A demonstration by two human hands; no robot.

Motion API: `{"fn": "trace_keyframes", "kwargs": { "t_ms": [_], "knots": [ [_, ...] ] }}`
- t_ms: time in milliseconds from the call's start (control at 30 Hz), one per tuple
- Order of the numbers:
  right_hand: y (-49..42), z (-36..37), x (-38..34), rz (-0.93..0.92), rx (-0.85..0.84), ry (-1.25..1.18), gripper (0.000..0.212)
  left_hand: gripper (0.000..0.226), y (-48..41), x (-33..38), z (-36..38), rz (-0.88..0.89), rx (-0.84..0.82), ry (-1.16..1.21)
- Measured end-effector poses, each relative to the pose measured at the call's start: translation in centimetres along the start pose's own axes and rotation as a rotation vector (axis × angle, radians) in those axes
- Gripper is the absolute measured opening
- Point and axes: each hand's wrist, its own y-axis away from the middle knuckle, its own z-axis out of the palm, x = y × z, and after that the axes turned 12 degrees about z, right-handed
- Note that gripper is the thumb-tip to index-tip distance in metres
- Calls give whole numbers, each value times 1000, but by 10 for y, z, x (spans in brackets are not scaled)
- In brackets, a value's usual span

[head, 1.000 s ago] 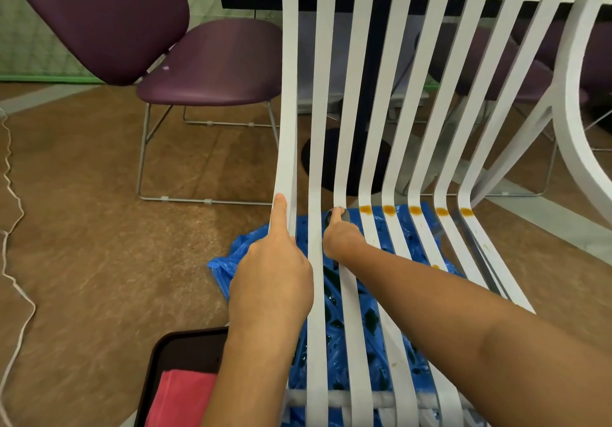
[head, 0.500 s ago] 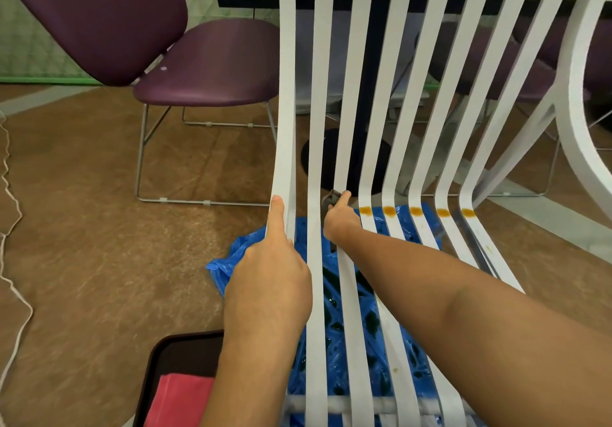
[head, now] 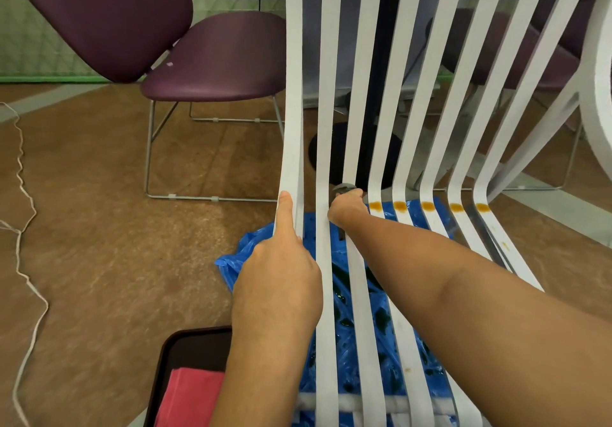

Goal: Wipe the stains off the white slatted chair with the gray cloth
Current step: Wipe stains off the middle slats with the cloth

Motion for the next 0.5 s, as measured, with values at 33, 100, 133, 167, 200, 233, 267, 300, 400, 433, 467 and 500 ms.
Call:
{"fn": "trace_keyframes", "kwargs": {
  "t_ms": [33,100,133,167,200,233,267,300,400,433,467,500],
  "knots": [
    [-1,1,0,-2,9,35,44,79,-1,0,0,-2,-2,-2],
    [0,4,-1,3,18,121,48,79,-1,1,1,-6,-4,-7],
    [1,5,-2,9,16,172,50,79,-1,1,1,-9,-2,-11],
    [1,6,-2,-12,25,213,53,79,-1,1,1,-9,4,-14],
    [2,3,-2,-9,16,234,56,79,-1,1,1,-7,10,-18],
    [0,3,-2,-16,23,251,57,79,-1,1,2,-1,14,-27],
    [0,3,-2,-27,22,244,57,78,0,2,1,-3,11,-34],
    [-2,4,-2,-41,35,226,55,78,0,3,2,-3,7,-42],
    [2,3,0,-46,25,107,44,78,-1,1,3,-5,24,-47],
    [3,5,2,-64,26,70,40,78,-1,-1,4,-14,35,-43],
    [6,6,4,-38,10,-4,38,78,-2,-2,5,-9,30,-47],
    [9,5,6,-46,23,-40,37,78,-1,-3,7,3,20,-64]
  ]
}}
